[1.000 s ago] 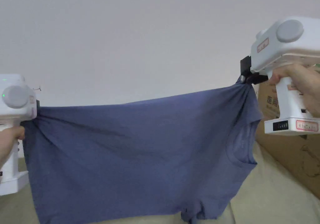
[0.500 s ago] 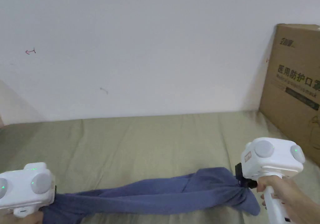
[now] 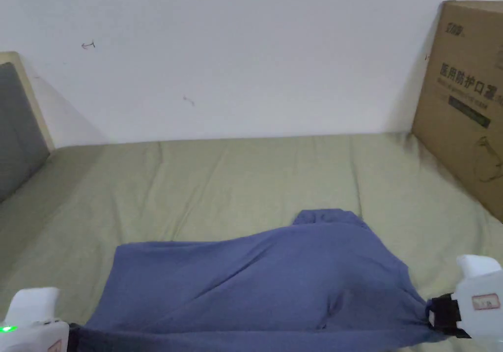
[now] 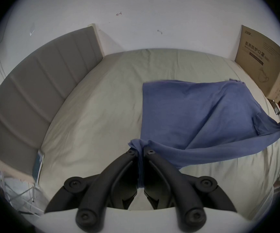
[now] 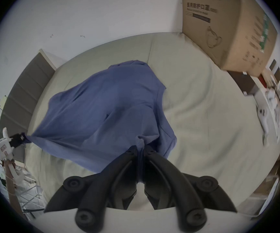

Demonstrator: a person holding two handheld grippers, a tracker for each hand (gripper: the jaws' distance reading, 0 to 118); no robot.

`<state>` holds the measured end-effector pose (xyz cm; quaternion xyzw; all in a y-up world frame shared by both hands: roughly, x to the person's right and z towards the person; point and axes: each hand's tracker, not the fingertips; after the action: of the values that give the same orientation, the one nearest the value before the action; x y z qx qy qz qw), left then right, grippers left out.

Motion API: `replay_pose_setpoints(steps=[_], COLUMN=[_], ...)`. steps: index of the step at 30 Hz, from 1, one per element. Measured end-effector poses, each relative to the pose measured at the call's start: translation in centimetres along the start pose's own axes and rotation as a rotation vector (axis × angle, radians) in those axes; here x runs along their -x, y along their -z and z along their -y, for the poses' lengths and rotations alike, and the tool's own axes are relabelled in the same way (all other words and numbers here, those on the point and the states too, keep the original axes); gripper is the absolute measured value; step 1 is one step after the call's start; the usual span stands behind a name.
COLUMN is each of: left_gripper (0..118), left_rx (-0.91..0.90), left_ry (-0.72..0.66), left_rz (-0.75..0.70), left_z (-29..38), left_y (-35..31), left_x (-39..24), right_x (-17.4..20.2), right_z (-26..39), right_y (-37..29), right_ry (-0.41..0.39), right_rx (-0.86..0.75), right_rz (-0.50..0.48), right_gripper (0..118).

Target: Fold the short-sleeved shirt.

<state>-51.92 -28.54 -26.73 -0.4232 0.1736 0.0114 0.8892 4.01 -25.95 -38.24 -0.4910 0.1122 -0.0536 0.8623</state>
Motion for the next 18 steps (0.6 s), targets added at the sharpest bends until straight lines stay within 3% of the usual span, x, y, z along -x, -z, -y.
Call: replay_pose_setpoints(steps=[3,8,10,11,12,13,15,18], left_gripper=[4,4,15,30,60,81,101,100], left_rx=[0.020,0.073,0.083,0.100,0.100,0.093,0.044,-0.007], left_ry=[0.029,0.039,0.000,-0.014,-0.024,-0.032,-0.056,-0.037], left_rz=[-0.025,-0.019,0.014,0.034,0.027,0.021,0.029,0.040], left_z=[5.2,11.3,12.3,12.5,12.6,12.6,12.2,11.0], left_y=[-2.7,-4.7,-5.0,-5.1,-5.3,-5.7,-7.0,-9.0], left_x=[0.6,1.4,1.9,2.1,2.1,2.2,2.2,1.9], right_x=[-0.5,-0.1,-0.1,0.0,0.0,0.1,1.0,2.7], right_z=[6.8,15.3,16.8,17.0,16.8,16.7,16.0,14.5], right_y=[-3.5,-5.0,-4.7,-4.5,-4.2,-4.2,-4.5,-5.5], right_ry=[0.084,0.075,0.063,0.064,0.070,0.072,0.043,-0.085], right_rx=[0.014,0.067,0.064,0.053,0.046,0.040,0.004,-0.067], right_rz=[-0.024,0.004,0.009,0.019,0.024,0.020,0.053,0.105], right_gripper=[6,6,6,6,15,37,98,99])
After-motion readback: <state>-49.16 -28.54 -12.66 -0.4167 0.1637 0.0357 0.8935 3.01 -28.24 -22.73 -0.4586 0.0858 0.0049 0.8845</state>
